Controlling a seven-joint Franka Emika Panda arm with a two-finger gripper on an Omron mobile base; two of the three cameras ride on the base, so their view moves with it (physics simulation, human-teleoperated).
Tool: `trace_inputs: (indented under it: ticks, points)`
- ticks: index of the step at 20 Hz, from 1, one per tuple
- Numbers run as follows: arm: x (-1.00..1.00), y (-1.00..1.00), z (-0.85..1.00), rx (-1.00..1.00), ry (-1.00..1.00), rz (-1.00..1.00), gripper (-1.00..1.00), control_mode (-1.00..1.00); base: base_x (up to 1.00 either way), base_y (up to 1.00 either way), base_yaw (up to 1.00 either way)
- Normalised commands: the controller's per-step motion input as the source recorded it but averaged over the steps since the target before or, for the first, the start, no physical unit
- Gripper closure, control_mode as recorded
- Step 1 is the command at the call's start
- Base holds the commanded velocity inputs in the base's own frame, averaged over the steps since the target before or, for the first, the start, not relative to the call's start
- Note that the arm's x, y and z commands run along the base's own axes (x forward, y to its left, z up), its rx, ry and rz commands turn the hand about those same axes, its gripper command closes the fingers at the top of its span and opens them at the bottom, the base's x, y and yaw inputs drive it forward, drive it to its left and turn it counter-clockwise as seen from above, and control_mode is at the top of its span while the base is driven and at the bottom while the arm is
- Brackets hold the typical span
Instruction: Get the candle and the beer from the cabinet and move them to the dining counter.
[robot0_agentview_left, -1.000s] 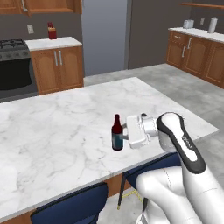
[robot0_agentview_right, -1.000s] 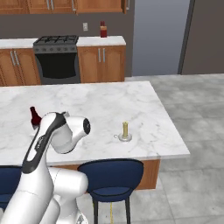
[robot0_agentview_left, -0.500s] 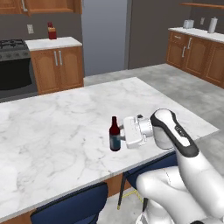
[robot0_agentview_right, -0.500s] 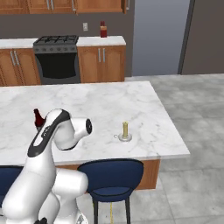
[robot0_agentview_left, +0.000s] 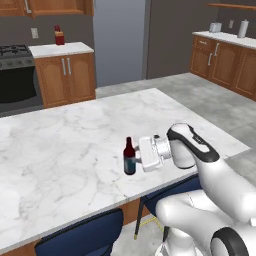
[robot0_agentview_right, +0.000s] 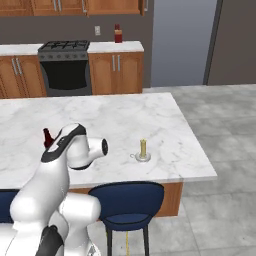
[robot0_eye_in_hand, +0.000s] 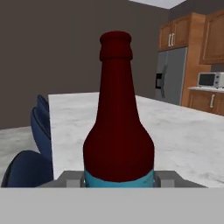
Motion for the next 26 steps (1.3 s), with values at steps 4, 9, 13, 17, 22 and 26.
trace_inputs:
  ticks: [4, 9, 13, 17, 22, 26]
  points:
    - [0.18, 0.00, -0.27, 0.00, 0.00, 0.01, 1.00, -1.00, 0.00, 0.00, 0.00]
    - [0.19, 0.01, -0.27, 0.00, 0.00, 0.01, 1.00, -1.00, 0.00, 0.00, 0.00]
    - [0.16, 0.01, -0.26, 0.00, 0.00, 0.00, 1.00, -1.00, 0.00, 0.00, 0.00]
    - [0.11, 0.01, -0.24, 0.00, 0.00, 0.01, 1.00, -1.00, 0.00, 0.00, 0.00]
    - [0.08, 0.00, -0.23, 0.00, 0.00, 0.01, 1.00, -1.00, 0.00, 0.00, 0.00]
    - [0.09, 0.00, -0.20, 0.00, 0.00, 0.01, 1.00, -1.00, 0.00, 0.00, 0.00]
